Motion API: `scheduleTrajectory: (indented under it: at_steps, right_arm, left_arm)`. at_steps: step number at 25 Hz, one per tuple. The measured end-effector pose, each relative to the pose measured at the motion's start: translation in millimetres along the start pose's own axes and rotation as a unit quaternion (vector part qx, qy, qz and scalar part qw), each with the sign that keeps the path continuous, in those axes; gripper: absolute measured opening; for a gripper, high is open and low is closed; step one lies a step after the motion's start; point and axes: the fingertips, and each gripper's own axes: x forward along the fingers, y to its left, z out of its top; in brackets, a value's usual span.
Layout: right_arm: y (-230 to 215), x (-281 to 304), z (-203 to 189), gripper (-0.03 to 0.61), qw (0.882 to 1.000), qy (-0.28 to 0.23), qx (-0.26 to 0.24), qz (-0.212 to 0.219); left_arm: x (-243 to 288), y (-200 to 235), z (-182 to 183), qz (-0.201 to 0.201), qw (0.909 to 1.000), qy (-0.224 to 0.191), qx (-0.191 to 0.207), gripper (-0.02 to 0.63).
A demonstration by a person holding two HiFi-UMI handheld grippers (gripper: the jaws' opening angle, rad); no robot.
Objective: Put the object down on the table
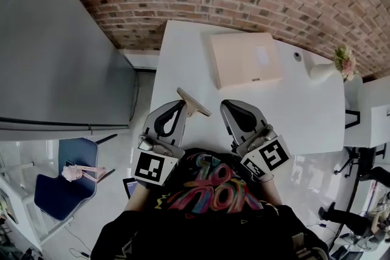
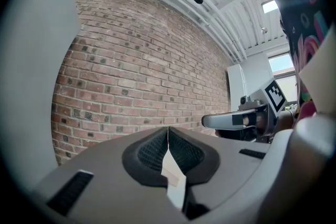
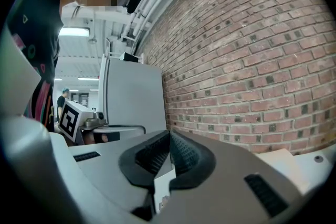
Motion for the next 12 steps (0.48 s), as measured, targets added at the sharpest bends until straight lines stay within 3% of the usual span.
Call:
scheduleTrajectory:
  at_steps: [12]
  right_arm:
    - [-2,5,-6,0.016,1.000,0.008,0.014,-0.003]
  left_arm:
    - [0,12,-2,0.015,0.9998,-0.001,-0.013,0.026]
